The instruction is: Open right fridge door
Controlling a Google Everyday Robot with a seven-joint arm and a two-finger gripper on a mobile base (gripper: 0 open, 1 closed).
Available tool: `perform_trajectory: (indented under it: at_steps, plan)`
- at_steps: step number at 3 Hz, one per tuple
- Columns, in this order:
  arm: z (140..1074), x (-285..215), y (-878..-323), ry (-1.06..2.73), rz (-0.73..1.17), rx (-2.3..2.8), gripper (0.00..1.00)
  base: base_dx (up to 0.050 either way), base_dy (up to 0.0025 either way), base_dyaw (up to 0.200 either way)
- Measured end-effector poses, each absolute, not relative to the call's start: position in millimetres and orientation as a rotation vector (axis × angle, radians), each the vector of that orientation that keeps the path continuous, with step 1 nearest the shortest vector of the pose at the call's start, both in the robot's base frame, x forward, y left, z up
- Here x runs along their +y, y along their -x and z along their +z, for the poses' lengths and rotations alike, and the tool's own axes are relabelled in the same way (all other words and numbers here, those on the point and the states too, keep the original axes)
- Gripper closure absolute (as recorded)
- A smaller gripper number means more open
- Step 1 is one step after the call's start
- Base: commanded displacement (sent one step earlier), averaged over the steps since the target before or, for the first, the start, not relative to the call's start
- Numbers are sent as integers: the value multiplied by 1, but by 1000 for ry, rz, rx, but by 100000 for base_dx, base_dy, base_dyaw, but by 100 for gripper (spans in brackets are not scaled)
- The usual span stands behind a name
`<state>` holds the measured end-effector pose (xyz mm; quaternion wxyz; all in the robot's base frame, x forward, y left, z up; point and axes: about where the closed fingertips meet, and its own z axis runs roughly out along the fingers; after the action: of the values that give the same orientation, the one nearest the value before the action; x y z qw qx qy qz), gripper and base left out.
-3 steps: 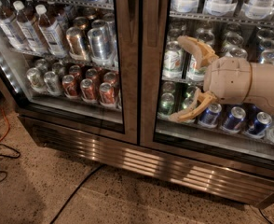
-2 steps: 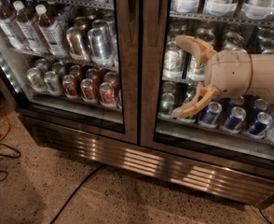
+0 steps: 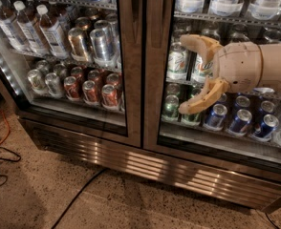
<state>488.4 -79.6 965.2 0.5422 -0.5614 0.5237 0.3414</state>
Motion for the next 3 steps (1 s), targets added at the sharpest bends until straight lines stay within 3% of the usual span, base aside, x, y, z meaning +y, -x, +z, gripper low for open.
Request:
perform_trajectory:
  at_steps: [3]
  plan:
    - [1011,-74,-522,1341,741,1223,0,0,0,0]
